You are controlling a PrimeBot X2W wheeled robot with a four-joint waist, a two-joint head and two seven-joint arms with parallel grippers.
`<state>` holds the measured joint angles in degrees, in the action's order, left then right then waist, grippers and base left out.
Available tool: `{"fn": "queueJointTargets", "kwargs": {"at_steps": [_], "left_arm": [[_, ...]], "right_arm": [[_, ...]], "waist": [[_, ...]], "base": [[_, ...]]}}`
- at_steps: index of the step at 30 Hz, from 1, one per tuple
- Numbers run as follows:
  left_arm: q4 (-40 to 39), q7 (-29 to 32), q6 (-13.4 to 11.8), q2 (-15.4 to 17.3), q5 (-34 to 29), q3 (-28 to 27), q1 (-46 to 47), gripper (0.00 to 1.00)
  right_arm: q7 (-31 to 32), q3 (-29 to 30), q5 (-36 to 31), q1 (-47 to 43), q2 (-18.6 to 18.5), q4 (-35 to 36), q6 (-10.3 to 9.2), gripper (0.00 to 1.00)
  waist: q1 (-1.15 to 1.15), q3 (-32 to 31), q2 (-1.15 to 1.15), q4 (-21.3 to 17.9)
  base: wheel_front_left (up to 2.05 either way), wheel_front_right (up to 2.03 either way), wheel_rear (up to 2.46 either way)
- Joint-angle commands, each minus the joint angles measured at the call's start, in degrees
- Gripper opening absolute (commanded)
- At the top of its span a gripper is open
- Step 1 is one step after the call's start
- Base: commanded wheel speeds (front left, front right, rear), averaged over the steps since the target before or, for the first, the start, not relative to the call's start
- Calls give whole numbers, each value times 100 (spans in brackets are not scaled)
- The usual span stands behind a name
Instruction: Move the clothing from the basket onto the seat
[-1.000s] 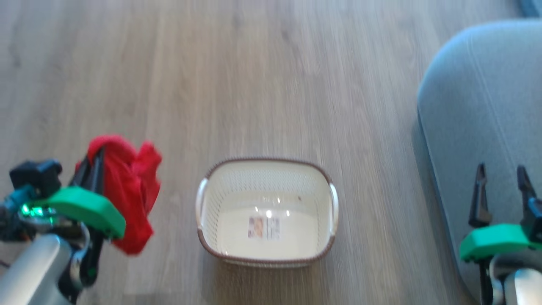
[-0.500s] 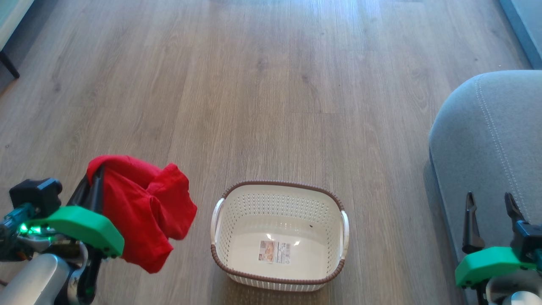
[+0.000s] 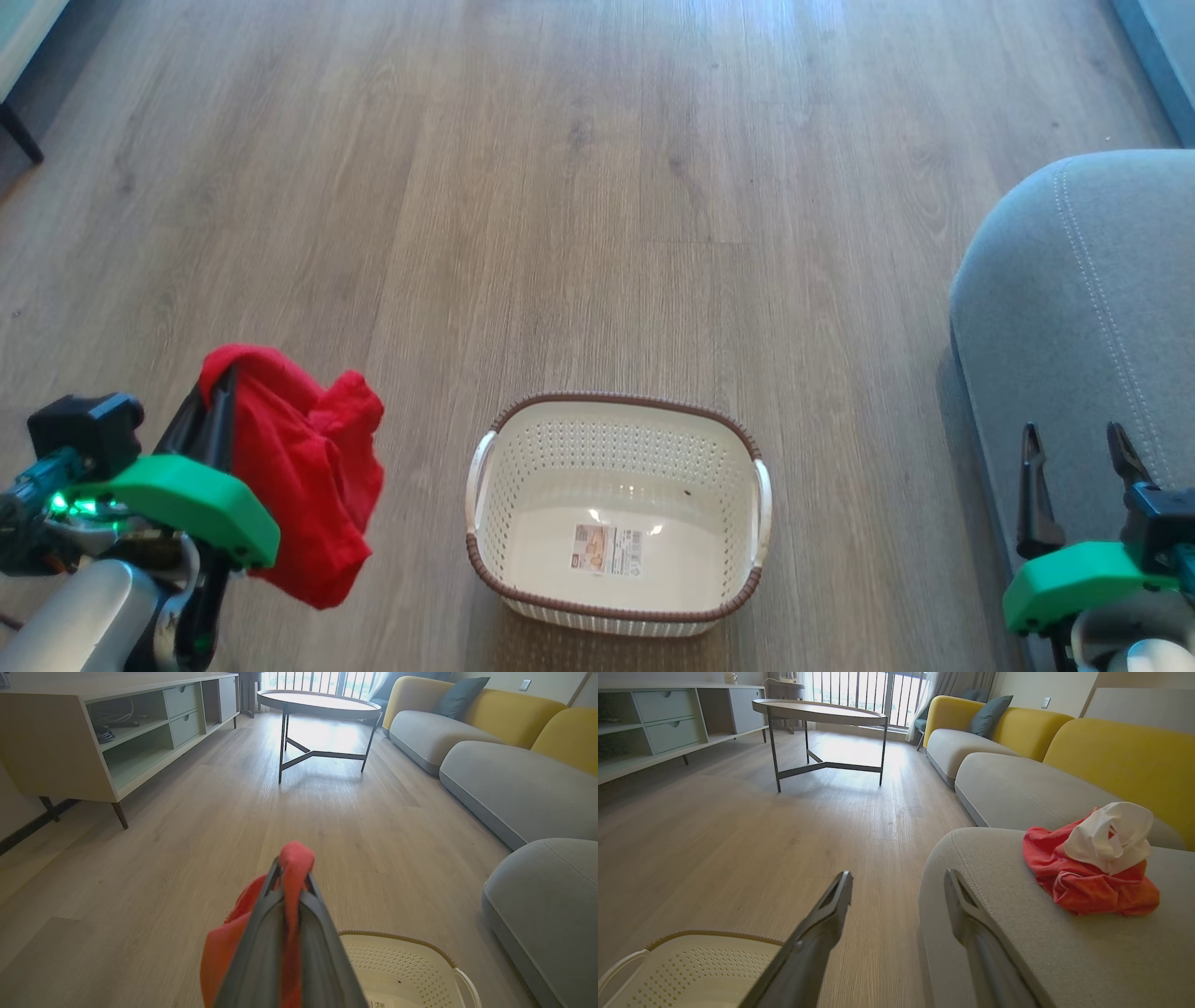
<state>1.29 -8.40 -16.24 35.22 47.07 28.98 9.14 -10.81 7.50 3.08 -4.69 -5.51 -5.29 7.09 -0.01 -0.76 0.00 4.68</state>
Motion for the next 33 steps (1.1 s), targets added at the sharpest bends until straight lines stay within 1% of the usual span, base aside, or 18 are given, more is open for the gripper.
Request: {"fn": "queueJointTargets", "kwargs": {"at_steps": [1,13,23,26,28,30,33], "left_arm": [[-163,-50,-38,171,0,-279,334,0],[-81,-80,5,27,-25,-170,490,0],[-24,-65,55,-26,-43,-94,614,0],[-59,-34,88,-62,-72,-30,701,0],[-104,-1,123,-100,-101,31,789,0],[-161,44,159,-146,-149,115,894,0],[-235,120,248,-259,-239,285,1101,0]], "right_arm": [[7,-118,31,204,-150,216,40,100],[65,-100,14,223,-176,274,40,100],[90,-195,-5,270,-212,248,40,100],[113,-424,-38,393,-239,231,40,100],[135,-690,-48,541,-242,211,40,100],[162,-1069,-51,730,-254,168,40,100],[203,-1796,-13,1079,-305,46,40,100]], "waist": [[1,17,0,0],[1,86,0,44],[1,130,0,68],[1,151,0,60],[1,179,0,52],[1,207,0,46],[1,239,0,51]], "base": [[0,0,0],[0,0,0],[0,0,0],[0,0,0],[0,0,0],[0,0,0],[0,0,0]]}}
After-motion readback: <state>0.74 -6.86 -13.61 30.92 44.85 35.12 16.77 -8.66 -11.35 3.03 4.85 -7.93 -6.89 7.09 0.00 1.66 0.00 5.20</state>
